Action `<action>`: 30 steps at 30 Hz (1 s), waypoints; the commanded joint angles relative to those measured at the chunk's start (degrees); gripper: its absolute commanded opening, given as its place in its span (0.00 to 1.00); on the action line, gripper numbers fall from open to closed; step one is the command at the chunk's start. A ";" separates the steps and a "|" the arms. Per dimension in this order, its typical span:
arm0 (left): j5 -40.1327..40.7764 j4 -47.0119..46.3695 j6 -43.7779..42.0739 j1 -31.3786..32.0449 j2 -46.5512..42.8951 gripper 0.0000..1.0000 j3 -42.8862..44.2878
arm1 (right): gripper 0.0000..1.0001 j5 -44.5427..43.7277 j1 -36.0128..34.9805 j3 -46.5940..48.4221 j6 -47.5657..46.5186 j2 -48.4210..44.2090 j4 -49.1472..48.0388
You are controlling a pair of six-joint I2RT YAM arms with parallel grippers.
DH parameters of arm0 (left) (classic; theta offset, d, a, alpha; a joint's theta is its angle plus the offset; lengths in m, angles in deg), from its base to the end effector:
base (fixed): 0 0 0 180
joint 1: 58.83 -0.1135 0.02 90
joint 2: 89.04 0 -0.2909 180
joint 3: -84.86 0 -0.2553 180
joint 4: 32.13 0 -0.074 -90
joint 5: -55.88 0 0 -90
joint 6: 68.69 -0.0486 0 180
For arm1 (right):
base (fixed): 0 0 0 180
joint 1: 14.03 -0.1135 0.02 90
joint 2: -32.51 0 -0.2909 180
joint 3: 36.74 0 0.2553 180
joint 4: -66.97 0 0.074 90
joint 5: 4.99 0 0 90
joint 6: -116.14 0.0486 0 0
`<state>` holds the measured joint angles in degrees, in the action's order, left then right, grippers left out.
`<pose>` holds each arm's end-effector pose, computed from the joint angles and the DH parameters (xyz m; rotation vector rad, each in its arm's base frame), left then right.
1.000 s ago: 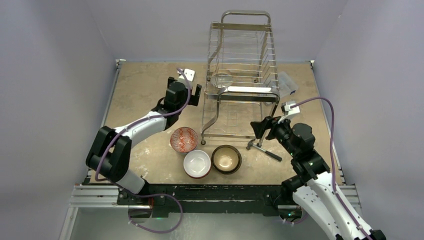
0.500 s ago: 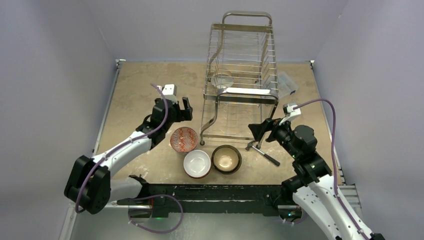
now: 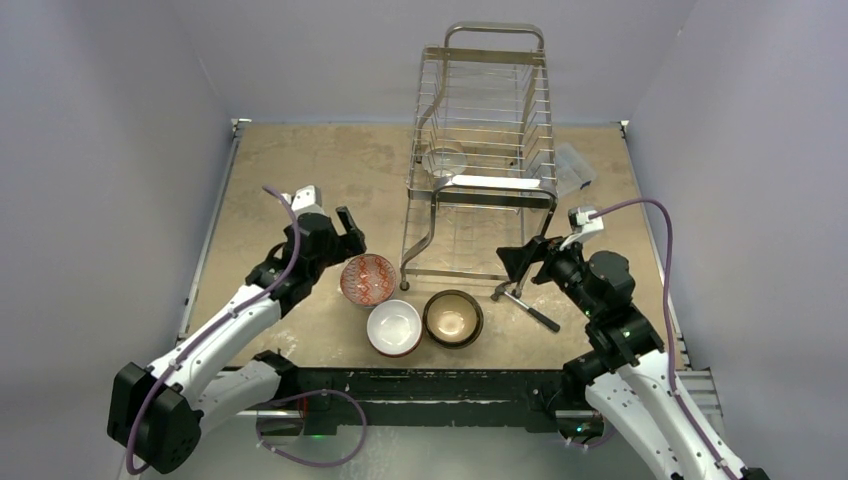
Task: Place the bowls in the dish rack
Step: Pick up the bowl from the center of the board.
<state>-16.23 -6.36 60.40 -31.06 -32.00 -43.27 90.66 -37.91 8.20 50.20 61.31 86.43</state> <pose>0.2009 -0.0889 0.2727 -0.3927 2.0675 -0.3788 0.1192 0.0580 0.3175 -0.0754 1.6760 0.7181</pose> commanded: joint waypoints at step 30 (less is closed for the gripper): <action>-19.34 20.71 11.21 -0.26 -4.75 0.45 -0.07 | 0.93 2.79 -0.57 -1.78 1.44 1.48 -1.91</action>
<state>-29.32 19.74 72.56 -31.06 -37.25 -43.07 90.59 -37.91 7.13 50.35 62.49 85.86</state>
